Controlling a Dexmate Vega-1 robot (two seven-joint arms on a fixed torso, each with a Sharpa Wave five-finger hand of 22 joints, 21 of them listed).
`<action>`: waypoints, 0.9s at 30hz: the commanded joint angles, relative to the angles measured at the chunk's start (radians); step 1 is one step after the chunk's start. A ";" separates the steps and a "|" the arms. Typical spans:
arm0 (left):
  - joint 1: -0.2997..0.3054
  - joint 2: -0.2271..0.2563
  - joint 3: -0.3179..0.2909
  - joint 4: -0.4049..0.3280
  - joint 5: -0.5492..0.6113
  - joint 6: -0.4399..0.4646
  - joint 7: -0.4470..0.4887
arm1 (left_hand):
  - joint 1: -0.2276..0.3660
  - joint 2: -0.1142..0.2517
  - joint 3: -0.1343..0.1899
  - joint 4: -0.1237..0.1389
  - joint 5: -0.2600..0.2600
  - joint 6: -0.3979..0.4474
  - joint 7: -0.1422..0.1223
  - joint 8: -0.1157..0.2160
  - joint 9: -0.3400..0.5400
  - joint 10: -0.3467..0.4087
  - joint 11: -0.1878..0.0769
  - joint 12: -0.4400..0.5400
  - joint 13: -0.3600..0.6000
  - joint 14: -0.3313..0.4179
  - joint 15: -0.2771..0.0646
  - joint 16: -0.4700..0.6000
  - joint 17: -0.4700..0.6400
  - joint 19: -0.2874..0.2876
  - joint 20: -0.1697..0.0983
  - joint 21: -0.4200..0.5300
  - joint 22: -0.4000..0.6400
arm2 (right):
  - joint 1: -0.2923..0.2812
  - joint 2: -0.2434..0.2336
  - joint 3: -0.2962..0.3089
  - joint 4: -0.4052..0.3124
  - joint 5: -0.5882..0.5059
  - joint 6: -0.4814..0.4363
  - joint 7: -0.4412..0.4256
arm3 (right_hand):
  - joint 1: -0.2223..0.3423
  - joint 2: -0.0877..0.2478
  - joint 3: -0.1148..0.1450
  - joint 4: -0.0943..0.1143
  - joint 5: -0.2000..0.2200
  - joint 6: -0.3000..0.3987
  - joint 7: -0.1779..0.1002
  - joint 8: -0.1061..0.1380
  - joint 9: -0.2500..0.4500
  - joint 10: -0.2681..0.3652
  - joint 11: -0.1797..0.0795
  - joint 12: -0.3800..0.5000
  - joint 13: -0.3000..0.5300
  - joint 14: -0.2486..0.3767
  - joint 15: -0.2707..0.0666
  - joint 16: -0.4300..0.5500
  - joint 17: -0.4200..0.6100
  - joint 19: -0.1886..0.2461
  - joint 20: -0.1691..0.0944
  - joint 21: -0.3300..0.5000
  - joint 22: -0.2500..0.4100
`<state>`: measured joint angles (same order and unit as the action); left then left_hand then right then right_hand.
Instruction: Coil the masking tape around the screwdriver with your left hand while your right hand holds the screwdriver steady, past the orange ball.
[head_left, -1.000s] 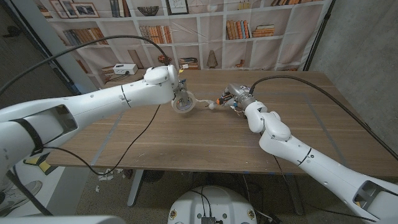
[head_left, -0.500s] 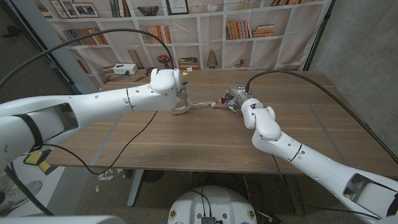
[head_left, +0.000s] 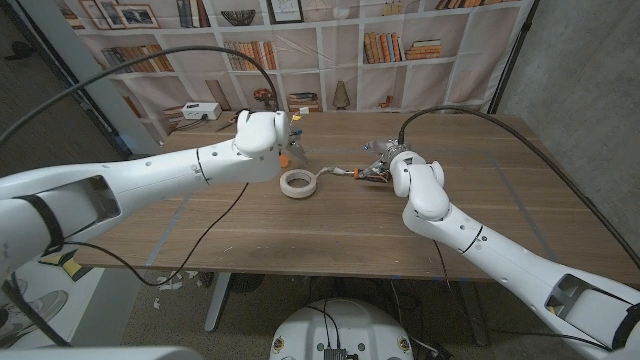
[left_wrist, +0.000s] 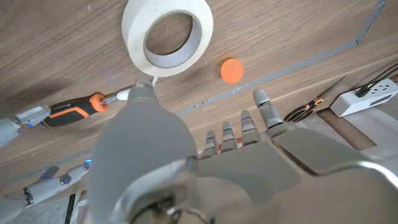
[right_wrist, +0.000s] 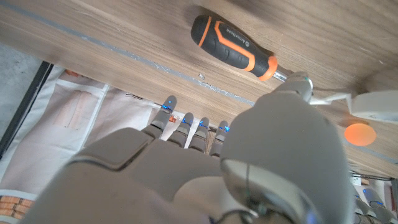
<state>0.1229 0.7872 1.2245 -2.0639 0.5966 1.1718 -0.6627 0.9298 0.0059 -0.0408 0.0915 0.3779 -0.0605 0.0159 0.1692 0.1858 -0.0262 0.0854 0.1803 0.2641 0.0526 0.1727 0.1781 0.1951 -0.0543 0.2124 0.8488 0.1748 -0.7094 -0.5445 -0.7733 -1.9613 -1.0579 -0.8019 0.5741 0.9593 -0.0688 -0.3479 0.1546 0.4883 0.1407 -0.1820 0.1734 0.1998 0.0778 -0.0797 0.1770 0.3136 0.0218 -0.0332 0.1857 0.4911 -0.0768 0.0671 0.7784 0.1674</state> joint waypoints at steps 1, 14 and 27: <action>0.304 0.034 -0.371 -0.103 -0.122 -0.152 0.225 | -0.060 0.018 -0.022 0.041 -0.001 -0.035 -0.022 0.007 0.001 -0.026 -0.007 0.008 -0.014 -0.023 0.003 0.009 -0.001 -0.026 0.002 -0.023 0.004 | -0.153 0.008 0.242 -0.059 0.391 0.183 -0.196 | -0.045 0.010 0.001 0.012 0.010 -0.005 0.013 0.012 0.002 -0.018 0.015 0.010 -0.004 -0.021 0.010 0.011 -0.005 -0.012 0.020 -0.017 0.003; 0.719 -0.039 -0.901 0.017 -0.603 -0.774 0.492 | -0.180 0.084 -0.047 0.071 -0.064 -0.005 -0.122 0.021 -0.006 -0.022 -0.030 0.022 -0.051 -0.062 -0.013 0.010 -0.006 -0.111 0.001 -0.100 0.005 | -0.291 0.053 0.431 0.118 1.002 0.770 -0.575 | -0.205 0.134 0.031 0.016 -0.025 -0.051 0.046 0.006 -0.001 -0.078 0.058 0.008 -0.036 -0.044 0.035 0.022 -0.039 0.037 0.076 -0.058 0.001; 0.757 -0.072 -1.007 0.280 -0.919 -1.166 0.327 | -0.270 0.106 -0.072 0.073 -0.114 -0.051 -0.167 0.007 -0.009 -0.091 -0.058 0.008 -0.069 -0.152 -0.019 -0.001 -0.009 -0.188 -0.003 -0.160 0.008 | -0.278 0.092 0.401 0.222 1.187 1.025 -0.732 | -0.242 0.119 0.021 0.005 -0.047 -0.040 0.024 0.020 -0.004 -0.055 0.055 0.021 -0.054 -0.033 0.024 0.022 -0.068 0.056 0.096 -0.079 0.001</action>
<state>0.7847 0.7438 0.3946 -1.9714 -0.0488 0.4834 -0.2669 0.6673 0.1124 -0.1042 0.1601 0.2657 -0.1021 -0.1450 0.1768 0.1765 -0.1052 0.0285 0.1918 0.1951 -0.0898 0.1517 0.1770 0.1859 -0.1703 0.2106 0.6913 0.1796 -0.9766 -0.4862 -0.3817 -1.8283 -0.2246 -0.1008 0.0013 0.7270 0.0532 -0.3229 0.1676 0.4442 0.0899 -0.1526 0.1853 0.1952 0.0156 -0.0227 0.1927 0.2599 -0.0125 0.0013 0.2040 0.4264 -0.0299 0.1612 0.7024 0.1676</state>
